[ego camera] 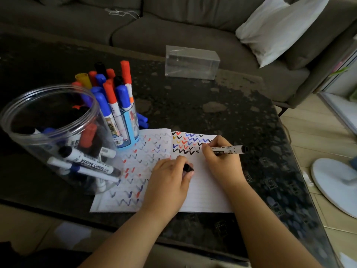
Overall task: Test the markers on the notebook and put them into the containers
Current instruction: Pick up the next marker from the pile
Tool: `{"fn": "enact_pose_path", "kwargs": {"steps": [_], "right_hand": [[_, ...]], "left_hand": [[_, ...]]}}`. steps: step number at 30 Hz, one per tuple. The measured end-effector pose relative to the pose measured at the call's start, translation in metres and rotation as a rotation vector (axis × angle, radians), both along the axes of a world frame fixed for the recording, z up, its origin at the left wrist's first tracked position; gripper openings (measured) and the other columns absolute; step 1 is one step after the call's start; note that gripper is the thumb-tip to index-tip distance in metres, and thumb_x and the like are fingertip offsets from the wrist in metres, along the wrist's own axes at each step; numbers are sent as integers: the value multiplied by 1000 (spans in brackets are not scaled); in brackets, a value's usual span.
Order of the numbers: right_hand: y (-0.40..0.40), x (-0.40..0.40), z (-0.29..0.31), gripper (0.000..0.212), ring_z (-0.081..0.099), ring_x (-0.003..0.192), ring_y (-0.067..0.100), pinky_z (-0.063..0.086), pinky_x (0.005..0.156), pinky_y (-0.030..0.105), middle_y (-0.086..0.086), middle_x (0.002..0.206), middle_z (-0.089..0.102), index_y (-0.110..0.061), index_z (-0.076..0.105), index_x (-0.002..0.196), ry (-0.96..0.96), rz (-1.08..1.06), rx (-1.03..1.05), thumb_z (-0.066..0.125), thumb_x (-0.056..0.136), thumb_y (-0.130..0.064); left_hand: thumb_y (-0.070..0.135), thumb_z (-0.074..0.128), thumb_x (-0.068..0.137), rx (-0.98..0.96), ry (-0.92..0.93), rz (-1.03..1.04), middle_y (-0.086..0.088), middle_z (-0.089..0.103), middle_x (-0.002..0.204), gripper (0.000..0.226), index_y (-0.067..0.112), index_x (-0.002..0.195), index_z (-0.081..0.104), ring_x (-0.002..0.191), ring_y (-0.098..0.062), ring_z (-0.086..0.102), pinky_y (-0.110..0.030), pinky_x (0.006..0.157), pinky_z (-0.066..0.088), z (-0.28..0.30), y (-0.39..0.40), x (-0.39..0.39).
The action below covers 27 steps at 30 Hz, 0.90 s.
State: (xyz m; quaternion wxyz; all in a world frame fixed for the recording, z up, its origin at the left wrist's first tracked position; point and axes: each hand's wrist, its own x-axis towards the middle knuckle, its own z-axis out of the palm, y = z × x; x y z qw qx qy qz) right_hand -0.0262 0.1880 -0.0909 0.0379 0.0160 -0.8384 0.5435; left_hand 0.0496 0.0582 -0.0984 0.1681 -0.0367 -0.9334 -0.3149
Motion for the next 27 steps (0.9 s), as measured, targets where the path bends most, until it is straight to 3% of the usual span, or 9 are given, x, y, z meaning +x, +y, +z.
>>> {"fn": "enact_pose_path", "kwargs": {"steps": [8,16,18,22,27], "right_hand": [[-1,-3,-2,24,43,47,1,35,45,13,-1,60,51,-5,49,70,-1,26,80,63,87,-16],[-1,-2,-1,28,42,49,3,33,44,13,0,59,47,-10,43,66,-9,-45,-6,59,88,-10],[0,-1,0,25,51,53,8,37,45,14,0,60,52,-10,46,68,-33,-66,-43,59,89,-12],[5,4,11,19,61,57,1,45,50,15,-4,65,62,-10,54,79,-129,-131,-177,60,91,-24],[6,23,30,16,52,54,6,44,57,22,-5,63,58,-12,60,86,-212,-158,-280,63,89,-28]], "left_hand": [[24,61,88,-9,24,4,1,65,85,12,14,95,57,81,-13,56,-27,85,40,0,0,1],[33,49,94,30,17,-3,4,61,99,19,19,105,53,93,-9,49,-17,85,29,-1,0,1],[35,48,94,31,16,1,5,61,100,19,20,106,52,94,-8,48,-16,85,30,-2,0,0],[37,46,94,44,-28,20,10,58,104,20,25,108,51,95,-1,42,-12,81,30,-1,-2,-1],[39,53,91,31,-156,-15,17,56,105,17,33,107,54,102,-1,46,-12,83,34,9,-1,1]]}}
